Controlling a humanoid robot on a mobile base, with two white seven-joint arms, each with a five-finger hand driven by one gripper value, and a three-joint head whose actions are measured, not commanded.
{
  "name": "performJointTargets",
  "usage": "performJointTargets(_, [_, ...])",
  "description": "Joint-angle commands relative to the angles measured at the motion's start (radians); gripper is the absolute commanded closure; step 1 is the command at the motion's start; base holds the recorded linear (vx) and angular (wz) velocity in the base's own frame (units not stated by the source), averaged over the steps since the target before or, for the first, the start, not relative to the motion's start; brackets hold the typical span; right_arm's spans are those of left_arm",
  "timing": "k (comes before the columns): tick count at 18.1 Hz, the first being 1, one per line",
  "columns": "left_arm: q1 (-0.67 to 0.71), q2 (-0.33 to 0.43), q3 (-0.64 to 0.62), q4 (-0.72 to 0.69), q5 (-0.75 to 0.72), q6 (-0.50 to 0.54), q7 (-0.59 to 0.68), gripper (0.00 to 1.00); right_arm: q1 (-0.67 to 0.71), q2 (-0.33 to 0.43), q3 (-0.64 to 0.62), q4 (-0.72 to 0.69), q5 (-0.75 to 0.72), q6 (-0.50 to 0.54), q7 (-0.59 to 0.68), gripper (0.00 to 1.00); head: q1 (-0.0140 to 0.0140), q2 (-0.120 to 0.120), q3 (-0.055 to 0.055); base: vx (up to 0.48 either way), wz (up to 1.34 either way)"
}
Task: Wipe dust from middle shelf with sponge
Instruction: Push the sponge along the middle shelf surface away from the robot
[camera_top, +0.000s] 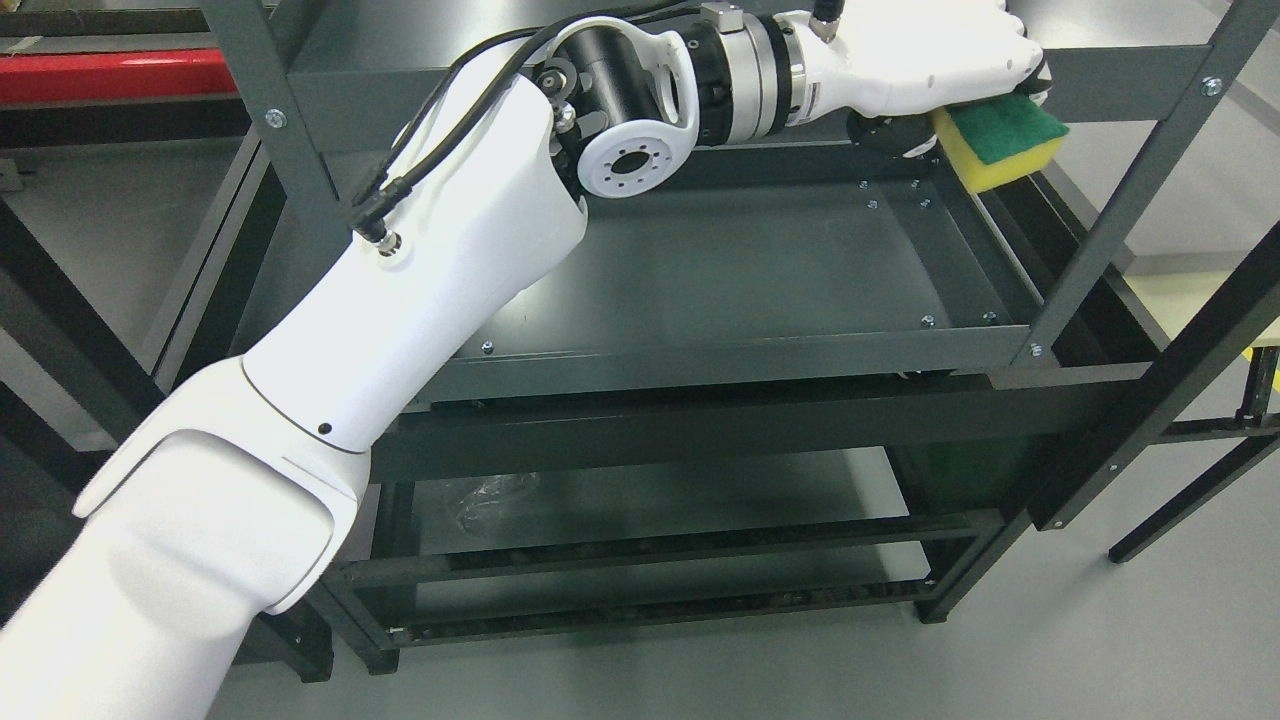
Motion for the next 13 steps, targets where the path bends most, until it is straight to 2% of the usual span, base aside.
performJointTargets(1, [0.019,0.018,0.188,0.019,-0.001,-0.056,-0.034,0.97,0.0,-0.017,0.0,-0.017,0.0,0.001,-0.001,0.0,0.0,0.0,0.0,0.0,0.0])
performJointTargets(3, [0.034,0.028,0.243,0.01,-0.001,-0.094,-0.039,0.97,0.001,-0.017,0.0,-0.017,0.0,0.001,-0.001,0.0,0.0,0.0,0.0,0.0,0.0])
performJointTargets(5, [0.063,0.07,0.295,-0.027,0.008,-0.107,-0.068,0.97,0.0,-0.017,0.0,-0.017,0.0,0.001,-0.001,0.0,0.0,0.0,0.0,0.0,0.0])
performJointTargets(10, [0.222,0.068,0.519,-0.169,0.013,-0.215,-0.295,0.97,0.0,-0.017,0.0,-0.017,0.0,0.001,-0.001,0.0,0.0,0.0,0.0,0.0,0.0])
performJointTargets(13, [0.247,0.061,0.648,-0.213,0.016,-0.278,-0.382,0.97,0.0,-0.017,0.0,-0.017,0.0,0.001,-0.001,0.0,0.0,0.0,0.0,0.0,0.0])
